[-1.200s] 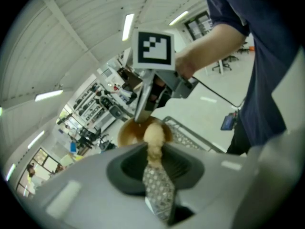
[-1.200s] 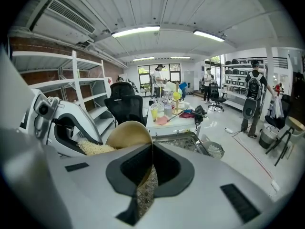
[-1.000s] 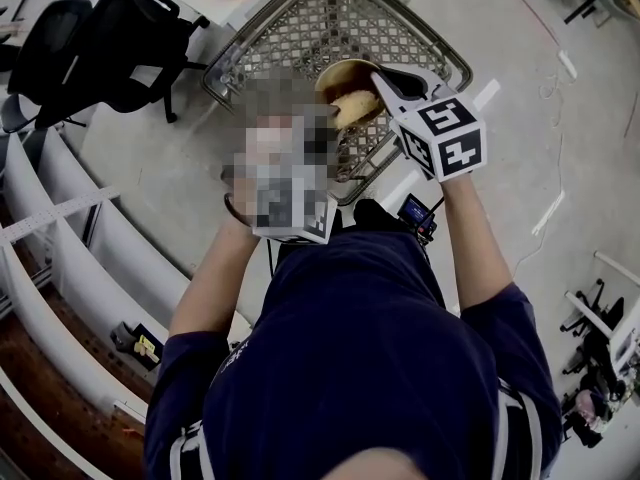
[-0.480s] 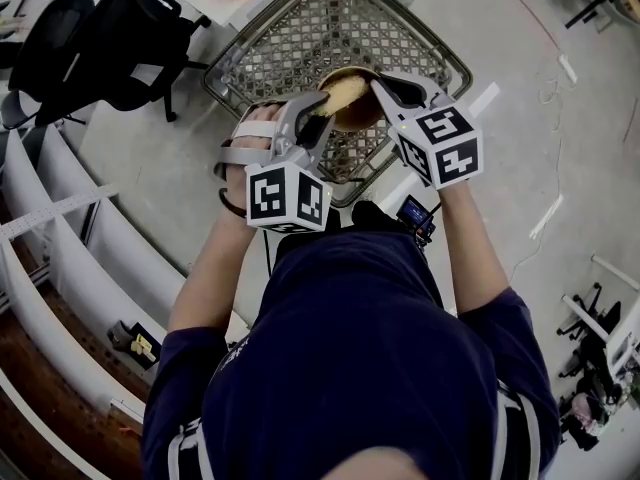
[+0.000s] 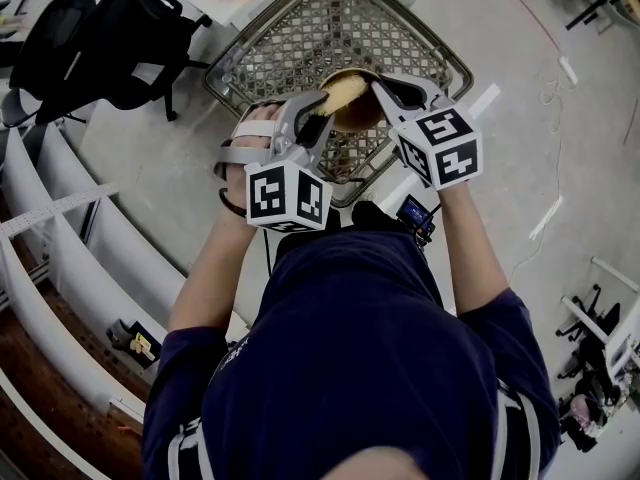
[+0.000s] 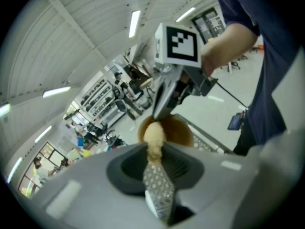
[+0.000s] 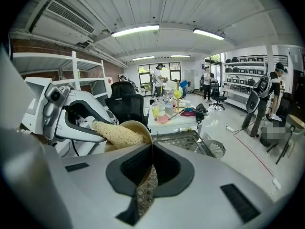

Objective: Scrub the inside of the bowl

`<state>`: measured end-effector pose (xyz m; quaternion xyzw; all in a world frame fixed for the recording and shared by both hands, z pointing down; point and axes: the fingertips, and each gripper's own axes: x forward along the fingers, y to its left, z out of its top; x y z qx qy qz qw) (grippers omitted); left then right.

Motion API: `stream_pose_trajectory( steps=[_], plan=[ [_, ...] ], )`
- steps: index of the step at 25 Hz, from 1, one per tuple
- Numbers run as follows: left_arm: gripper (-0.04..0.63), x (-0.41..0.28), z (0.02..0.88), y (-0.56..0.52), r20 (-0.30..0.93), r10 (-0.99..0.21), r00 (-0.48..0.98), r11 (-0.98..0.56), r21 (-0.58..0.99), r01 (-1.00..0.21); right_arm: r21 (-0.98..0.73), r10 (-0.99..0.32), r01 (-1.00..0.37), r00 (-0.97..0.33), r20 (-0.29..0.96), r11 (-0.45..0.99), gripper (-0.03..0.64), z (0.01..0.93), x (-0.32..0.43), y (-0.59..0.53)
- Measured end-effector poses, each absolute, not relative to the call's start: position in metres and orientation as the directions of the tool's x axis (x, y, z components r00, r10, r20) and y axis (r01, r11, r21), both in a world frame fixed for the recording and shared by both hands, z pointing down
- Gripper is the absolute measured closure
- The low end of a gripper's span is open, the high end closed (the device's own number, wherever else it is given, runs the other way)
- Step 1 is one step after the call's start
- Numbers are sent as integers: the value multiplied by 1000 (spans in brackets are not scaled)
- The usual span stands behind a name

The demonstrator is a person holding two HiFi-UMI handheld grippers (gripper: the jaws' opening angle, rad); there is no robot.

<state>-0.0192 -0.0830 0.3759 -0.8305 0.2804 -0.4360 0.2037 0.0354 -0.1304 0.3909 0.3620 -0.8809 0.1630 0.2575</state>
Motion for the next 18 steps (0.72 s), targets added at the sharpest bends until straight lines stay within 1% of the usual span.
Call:
stream_pose_trajectory(
  steps=[7, 11, 14, 18],
  plan=[
    [515, -20, 377, -76, 612, -633, 474, -768, -575, -283, -97, -568, -744, -581, 583, 661, 603, 396, 49, -134],
    [515, -18, 383, -69, 627, -611, 483, -784, -564, -261, -95, -586, -761, -566, 580, 642, 603, 395, 56, -136],
    [515, -11, 387, -62, 632, -592, 499, -796, -557, -238, -92, -596, -766, -564, 572, 637, 603, 391, 58, -139],
    [515, -8, 386, -58, 623, -591, 513, -795, -559, -237, -95, -599, -765, -568, 564, 637, 603, 389, 55, -141]
  ],
)
